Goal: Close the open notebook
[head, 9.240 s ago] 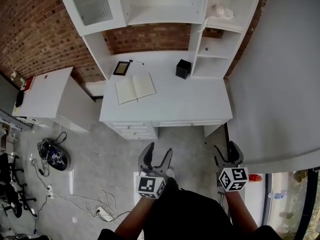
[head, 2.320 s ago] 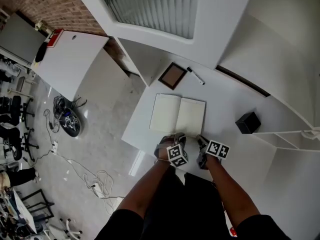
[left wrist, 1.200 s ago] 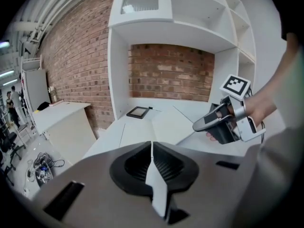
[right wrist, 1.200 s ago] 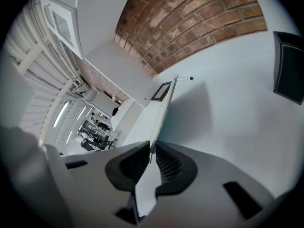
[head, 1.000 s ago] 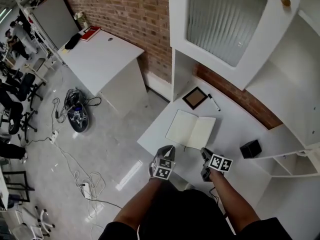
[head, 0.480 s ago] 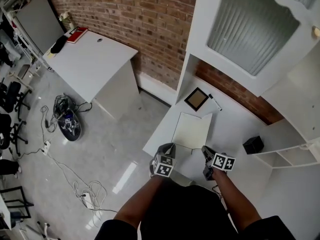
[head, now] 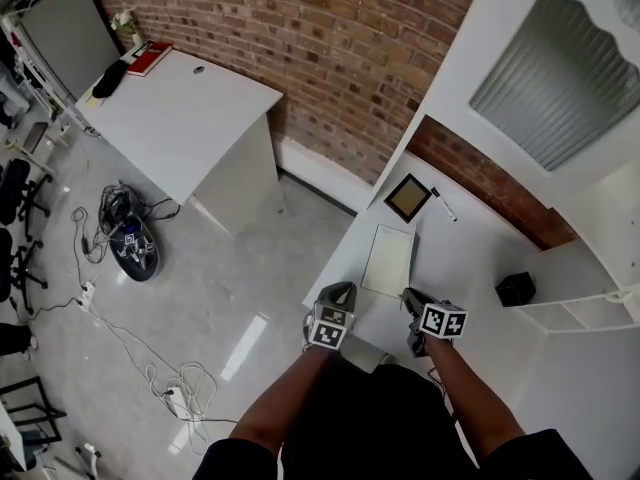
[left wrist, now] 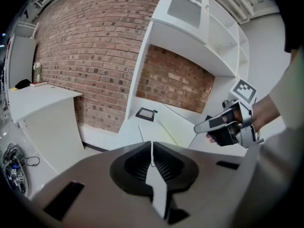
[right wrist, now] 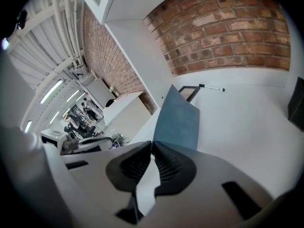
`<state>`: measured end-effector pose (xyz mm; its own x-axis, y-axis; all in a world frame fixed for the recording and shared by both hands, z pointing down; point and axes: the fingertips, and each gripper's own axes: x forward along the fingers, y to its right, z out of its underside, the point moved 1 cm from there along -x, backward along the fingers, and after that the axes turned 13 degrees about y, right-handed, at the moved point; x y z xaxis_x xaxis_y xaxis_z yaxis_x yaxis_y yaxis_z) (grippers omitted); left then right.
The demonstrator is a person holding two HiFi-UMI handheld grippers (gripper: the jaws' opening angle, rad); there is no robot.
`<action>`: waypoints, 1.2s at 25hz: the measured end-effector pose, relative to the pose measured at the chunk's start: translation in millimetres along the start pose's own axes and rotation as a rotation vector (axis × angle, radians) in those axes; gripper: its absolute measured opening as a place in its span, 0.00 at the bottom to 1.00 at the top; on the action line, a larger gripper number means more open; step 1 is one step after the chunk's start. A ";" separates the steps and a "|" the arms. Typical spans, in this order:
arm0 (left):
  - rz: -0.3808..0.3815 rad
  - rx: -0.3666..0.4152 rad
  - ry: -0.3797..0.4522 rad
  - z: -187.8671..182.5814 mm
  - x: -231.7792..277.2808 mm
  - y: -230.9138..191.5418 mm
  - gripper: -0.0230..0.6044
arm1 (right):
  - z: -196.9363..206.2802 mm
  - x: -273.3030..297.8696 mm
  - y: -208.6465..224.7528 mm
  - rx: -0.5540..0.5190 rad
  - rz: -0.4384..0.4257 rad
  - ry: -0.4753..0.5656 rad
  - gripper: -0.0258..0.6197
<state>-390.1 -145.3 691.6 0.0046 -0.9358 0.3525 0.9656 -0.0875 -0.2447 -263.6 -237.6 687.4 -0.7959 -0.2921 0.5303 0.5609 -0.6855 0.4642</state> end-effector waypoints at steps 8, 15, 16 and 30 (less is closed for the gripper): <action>0.029 -0.043 -0.017 13.3 -9.1 -36.6 0.06 | 19.9 40.6 -20.9 -0.090 0.042 -0.112 0.08; 0.016 -0.077 -0.041 30.0 -20.4 -55.4 0.06 | 42.8 76.9 -34.7 -0.238 0.026 -0.263 0.09; 0.009 -0.084 -0.043 32.2 -22.3 -58.2 0.06 | 45.6 81.4 -35.4 -0.249 0.029 -0.279 0.09; 0.090 -0.136 -0.002 15.8 -8.5 -49.7 0.06 | 76.7 117.7 -34.9 -0.271 0.082 -0.410 0.10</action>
<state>-434.0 -127.6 715.1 0.0907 -0.9412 0.3255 0.9172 -0.0484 -0.3954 -359.4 -197.0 788.1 -0.5661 -0.1036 0.8178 0.4949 -0.8361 0.2367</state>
